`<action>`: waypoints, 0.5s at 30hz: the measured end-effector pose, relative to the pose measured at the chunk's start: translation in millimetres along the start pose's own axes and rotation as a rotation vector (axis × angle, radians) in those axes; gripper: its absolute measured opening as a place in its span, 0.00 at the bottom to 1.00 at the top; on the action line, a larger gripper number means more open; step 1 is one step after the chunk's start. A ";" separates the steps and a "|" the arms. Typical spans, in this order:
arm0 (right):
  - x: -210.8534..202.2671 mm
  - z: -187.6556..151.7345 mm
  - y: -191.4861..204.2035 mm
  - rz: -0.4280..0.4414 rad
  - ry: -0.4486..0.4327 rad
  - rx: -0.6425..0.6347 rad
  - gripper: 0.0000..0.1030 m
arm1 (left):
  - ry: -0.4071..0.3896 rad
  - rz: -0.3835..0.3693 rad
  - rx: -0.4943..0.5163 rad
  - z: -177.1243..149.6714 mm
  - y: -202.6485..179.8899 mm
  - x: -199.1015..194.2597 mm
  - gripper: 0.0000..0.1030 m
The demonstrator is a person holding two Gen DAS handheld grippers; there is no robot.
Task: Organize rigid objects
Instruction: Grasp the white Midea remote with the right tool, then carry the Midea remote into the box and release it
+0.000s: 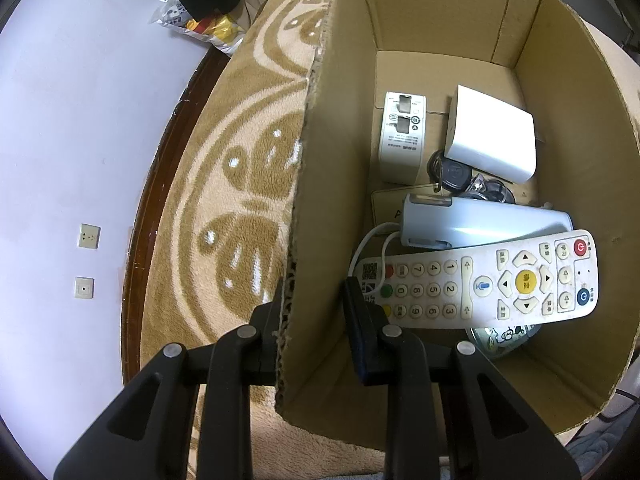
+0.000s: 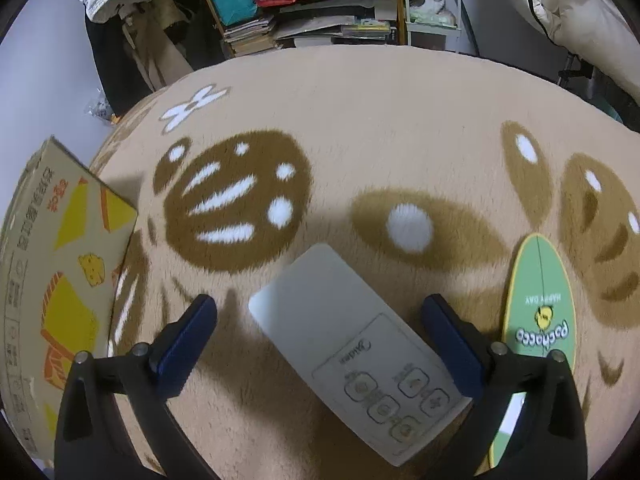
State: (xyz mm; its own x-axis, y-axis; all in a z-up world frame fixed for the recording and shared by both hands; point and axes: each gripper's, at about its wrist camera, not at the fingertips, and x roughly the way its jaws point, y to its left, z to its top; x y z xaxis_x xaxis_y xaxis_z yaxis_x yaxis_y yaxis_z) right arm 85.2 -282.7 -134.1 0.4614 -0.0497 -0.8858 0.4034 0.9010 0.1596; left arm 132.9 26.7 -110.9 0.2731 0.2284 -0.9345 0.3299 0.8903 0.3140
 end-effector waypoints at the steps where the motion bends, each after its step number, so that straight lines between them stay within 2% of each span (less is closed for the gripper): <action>1: -1.0 -2.5 1.4 -0.012 0.001 -0.002 0.95 | 0.000 0.000 0.000 0.3 0.3 0.3 0.25; 3: -3.9 -6.5 1.2 -0.024 -0.001 0.009 0.85 | 0.000 0.000 -0.001 -0.8 0.4 0.2 0.25; 5: -7.4 -9.4 -0.6 -0.041 -0.003 0.020 0.71 | 0.000 0.002 0.000 -0.7 0.2 0.5 0.25; 6: -8.4 -9.6 -1.7 -0.041 -0.002 0.024 0.68 | 0.000 0.003 0.001 -1.1 -0.1 0.6 0.25; 8: -12.1 -11.7 -2.8 -0.031 -0.005 0.044 0.53 | -0.001 0.005 0.003 -1.4 -0.2 0.8 0.25; 10: -16.0 -12.6 -1.3 -0.030 -0.011 0.054 0.49 | -0.001 0.004 0.002 -1.5 -0.1 0.7 0.25; 15: -21.6 -14.3 18.1 -0.010 -0.038 0.009 0.49 | -0.003 0.002 0.000 -1.9 -1.5 0.7 0.25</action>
State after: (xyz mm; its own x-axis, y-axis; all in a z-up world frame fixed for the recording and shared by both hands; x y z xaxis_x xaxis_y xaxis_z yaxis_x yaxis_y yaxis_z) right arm 71.3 -259.2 -118.3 0.4870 -0.0750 -0.8702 0.4148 0.8966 0.1549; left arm 130.9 26.2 -112.3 0.2763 0.2292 -0.9333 0.3295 0.8897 0.3160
